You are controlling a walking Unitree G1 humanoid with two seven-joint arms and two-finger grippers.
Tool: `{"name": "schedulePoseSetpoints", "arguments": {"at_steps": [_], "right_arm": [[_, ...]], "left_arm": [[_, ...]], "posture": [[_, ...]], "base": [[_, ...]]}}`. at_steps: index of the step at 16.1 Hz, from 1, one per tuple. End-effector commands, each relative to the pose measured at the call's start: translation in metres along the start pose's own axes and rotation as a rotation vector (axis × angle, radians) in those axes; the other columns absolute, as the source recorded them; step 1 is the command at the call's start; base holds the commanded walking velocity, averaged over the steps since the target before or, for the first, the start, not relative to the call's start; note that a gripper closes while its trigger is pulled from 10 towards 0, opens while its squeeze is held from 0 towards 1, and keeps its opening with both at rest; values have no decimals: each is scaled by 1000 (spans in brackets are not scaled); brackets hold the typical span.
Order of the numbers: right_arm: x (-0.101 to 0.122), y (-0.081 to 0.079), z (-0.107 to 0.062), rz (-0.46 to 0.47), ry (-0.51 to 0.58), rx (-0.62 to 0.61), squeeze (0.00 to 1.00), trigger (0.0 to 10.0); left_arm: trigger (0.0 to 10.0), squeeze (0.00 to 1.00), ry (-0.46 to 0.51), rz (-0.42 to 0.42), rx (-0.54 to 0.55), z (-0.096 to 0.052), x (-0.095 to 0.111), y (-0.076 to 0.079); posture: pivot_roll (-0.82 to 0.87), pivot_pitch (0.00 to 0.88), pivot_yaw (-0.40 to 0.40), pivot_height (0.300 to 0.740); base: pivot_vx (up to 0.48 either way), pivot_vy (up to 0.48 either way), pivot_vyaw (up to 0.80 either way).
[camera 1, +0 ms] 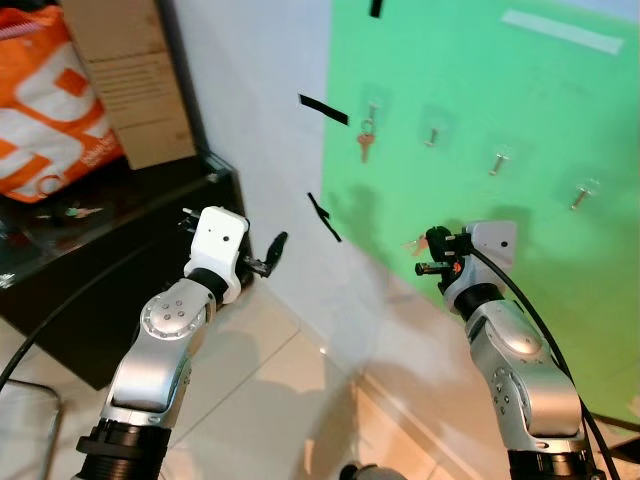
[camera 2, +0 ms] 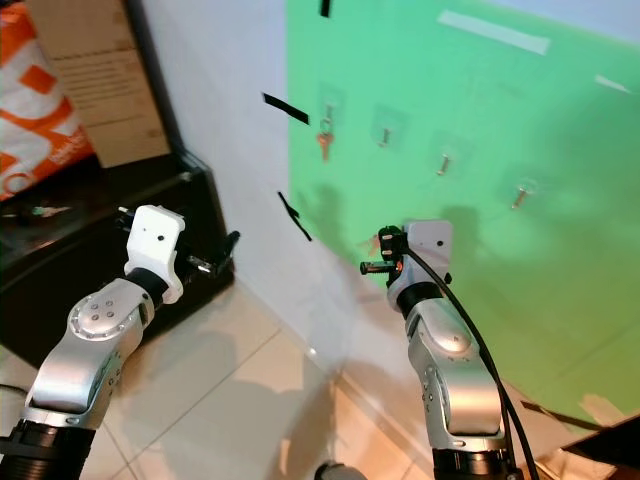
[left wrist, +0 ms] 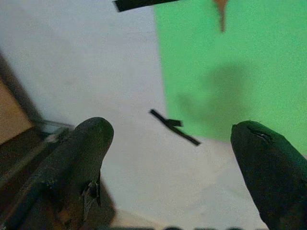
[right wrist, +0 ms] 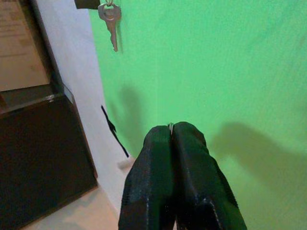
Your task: Hang keys on a hook
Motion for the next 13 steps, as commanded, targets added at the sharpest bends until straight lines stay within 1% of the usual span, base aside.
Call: {"name": "schedulePoseSetpoints", "arguments": {"at_steps": [1, 2, 4, 9, 10, 11, 13], "right_arm": [[9, -9, 3, 3, 30, 39, 0, 10000], [9, -10, 3, -1, 33, 49, 0, 10000], [8, -11, 2, -8, 24, 60, 0, 10000], [7, -21, 1, -8, 18, 117, 0, 10000], [6, -25, -2, -5, 21, 138, 0, 10000], [5, -27, -3, 2, 23, 151, 0, 10000], [4, -33, -6, 10, 22, 181, 0, 10000]], "left_arm": [[10000, 0, -2, 1, -3, -2, 0, -3], [10000, 0, 0, 1, -10, -3, 0, -3], [10000, 0, 2, 0, -22, -3, -1, -2], [10000, 0, 2, 1, -48, -6, -2, -3], [10000, 0, -2, 4, -58, -8, -3, -3], [10000, 0, -2, 8, -65, -9, -3, -3], [10000, 0, 9, 8, -97, -10, -2, 0]], "posture": [[-58, 0, 3, 740], [-59, 0, 4, 740], [-60, 0, 4, 740], [-57, 0, 17, 740], [-58, 0, 25, 740], [-59, 0, 27, 740], [-59, 0, 29, 740]], "base": [[0, 0, 0], [0, 0, 0], [264, 0, 0], [289, 0, -800], [259, 0, -800], [0, 0, -800], [0, 0, 0]]}}
Point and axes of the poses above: a point about 5 cm out from each wrist's last joint towards the gripper, its own z axis pointing out of the wrist towards the gripper, its own x axis along the axis of the wrist's last joint, y = z × x, the point moved 5 cm from there along z, pointing out of the wrist towards the gripper, and after that the axes turned 14 degrees about z, right-handed, at the moved point
